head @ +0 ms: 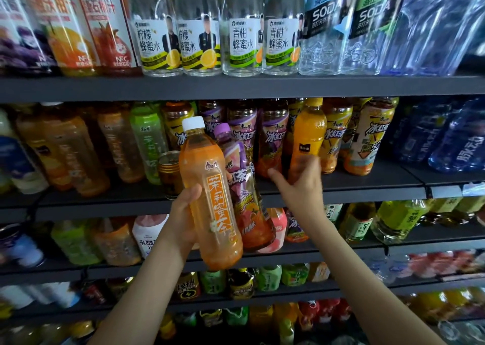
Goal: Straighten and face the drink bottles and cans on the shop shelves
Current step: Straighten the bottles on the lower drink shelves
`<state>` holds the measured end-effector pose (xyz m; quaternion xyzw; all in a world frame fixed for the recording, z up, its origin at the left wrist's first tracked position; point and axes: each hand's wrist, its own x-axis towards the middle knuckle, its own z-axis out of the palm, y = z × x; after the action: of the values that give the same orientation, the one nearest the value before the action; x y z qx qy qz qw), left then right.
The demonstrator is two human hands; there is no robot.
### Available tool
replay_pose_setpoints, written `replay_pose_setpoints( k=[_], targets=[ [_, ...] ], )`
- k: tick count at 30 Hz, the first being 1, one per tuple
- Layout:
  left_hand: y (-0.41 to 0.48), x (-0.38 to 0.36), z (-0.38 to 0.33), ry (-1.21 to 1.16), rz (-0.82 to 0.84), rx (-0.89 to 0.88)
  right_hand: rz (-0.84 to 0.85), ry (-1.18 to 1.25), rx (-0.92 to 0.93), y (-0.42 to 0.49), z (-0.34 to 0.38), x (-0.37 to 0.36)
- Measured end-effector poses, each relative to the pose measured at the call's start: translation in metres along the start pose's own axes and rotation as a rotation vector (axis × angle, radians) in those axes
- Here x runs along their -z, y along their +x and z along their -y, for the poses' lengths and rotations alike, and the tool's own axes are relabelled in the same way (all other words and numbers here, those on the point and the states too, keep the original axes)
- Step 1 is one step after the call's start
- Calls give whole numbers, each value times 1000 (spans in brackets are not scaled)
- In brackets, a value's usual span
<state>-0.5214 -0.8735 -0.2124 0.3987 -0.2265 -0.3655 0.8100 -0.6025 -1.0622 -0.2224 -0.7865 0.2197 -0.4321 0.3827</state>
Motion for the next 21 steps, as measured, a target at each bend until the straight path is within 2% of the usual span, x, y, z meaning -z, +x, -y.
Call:
replay_pose_setpoints(
  k=[3, 6, 9, 16, 18, 21],
  targets=[
    [-1, 0, -3, 20, 75, -33, 552, 125, -140, -6, 22, -1],
    [-5, 4, -8, 14, 82, -28, 818, 214, -196, -7, 28, -4],
    [-8, 14, -15, 71, 38, 0, 852, 191, -172, -7, 34, -13],
    [-18, 39, -33, 117, -191, 21, 834, 379, -282, -12, 56, -38],
    [-23, 44, -40, 136, -211, -28, 785, 385, -283, -14, 57, -46],
    [-27, 56, -52, 106, -169, -154, 615, 337, -262, -19, 51, -57]
  ],
)
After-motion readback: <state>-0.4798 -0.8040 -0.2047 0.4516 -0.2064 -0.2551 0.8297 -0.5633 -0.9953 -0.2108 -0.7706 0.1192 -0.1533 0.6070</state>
